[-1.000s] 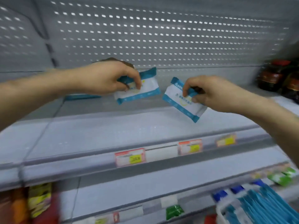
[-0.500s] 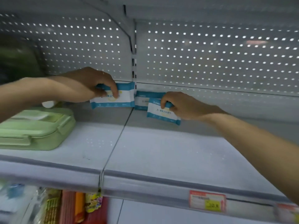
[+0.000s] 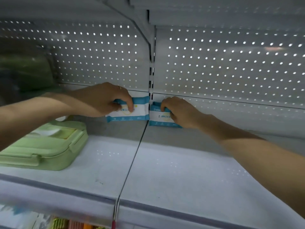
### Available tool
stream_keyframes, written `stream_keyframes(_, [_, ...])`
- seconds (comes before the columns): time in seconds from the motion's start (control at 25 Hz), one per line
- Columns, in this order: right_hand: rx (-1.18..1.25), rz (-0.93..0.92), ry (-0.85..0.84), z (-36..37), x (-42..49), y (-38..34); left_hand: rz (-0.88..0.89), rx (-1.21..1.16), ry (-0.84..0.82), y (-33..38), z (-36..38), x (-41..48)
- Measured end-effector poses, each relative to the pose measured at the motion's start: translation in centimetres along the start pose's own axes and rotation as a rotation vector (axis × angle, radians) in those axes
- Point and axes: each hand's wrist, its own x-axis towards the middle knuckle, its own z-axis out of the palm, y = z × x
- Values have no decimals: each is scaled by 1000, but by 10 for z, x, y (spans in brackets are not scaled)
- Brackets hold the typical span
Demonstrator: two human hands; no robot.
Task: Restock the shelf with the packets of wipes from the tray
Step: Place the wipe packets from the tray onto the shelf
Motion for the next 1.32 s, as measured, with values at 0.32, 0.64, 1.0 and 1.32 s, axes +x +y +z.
stream_keyframes(0.32, [-234, -27, 142, -4, -30, 10, 63, -194, 55, 63, -29, 45])
stream_keyframes(0.64, [-280, 67, 171, -51, -119, 27, 113, -458, 33, 84, -1, 83])
stream_keyframes(1.0, [-328, 187, 155, -85, -192, 25, 155, -297, 185, 98, 5, 102])
stream_keyframes(1.32, [-377, 296, 104, -120, -279, 9, 295, -390, 283, 176, -33, 124])
